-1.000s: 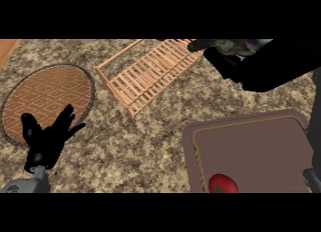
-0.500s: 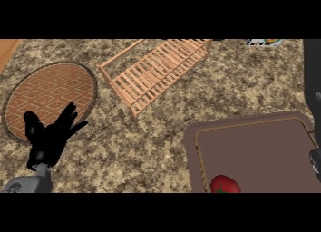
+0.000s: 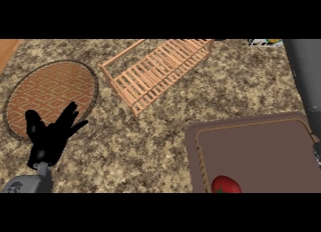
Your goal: Pick the eggplant from the tray and place it in the tiered shelf
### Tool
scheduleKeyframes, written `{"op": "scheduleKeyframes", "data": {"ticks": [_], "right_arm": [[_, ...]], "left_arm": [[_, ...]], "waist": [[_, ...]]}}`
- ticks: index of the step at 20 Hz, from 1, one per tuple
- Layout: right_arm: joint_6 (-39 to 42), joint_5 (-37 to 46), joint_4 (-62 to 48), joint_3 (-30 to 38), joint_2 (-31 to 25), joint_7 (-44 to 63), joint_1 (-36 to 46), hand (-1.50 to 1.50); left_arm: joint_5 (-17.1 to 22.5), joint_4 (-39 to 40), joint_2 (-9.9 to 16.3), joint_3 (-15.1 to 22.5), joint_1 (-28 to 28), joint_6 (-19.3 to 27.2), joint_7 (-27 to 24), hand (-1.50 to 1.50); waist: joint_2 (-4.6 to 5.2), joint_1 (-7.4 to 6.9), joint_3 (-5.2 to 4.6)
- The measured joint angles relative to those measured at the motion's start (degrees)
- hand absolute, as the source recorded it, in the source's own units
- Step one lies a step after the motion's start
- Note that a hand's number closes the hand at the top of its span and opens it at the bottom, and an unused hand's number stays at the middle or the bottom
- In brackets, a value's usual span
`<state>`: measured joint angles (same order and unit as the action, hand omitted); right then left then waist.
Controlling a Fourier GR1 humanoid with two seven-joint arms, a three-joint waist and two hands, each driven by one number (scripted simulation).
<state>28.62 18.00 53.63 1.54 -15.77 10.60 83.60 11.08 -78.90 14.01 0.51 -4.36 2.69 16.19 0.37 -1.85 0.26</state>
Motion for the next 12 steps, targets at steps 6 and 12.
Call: {"op": "scheduleKeyframes", "data": {"ticks": [6,12], "right_arm": [[-5.2,4.6,-10.2,-0.7,1.5,-7.1,3.3,1.5],[-10.4,7.8,-18.7,-0.8,3.2,-13.0,5.4,1.5]], "left_arm": [[0.1,0.2,0.1,-0.3,-0.2,-0.6,-0.2,0.0],[0.0,0.3,-0.1,-0.5,-0.4,-0.6,-0.3,0.0]], "waist": [[0.08,-0.12,-0.07],[0.15,-0.28,-0.07]]}}
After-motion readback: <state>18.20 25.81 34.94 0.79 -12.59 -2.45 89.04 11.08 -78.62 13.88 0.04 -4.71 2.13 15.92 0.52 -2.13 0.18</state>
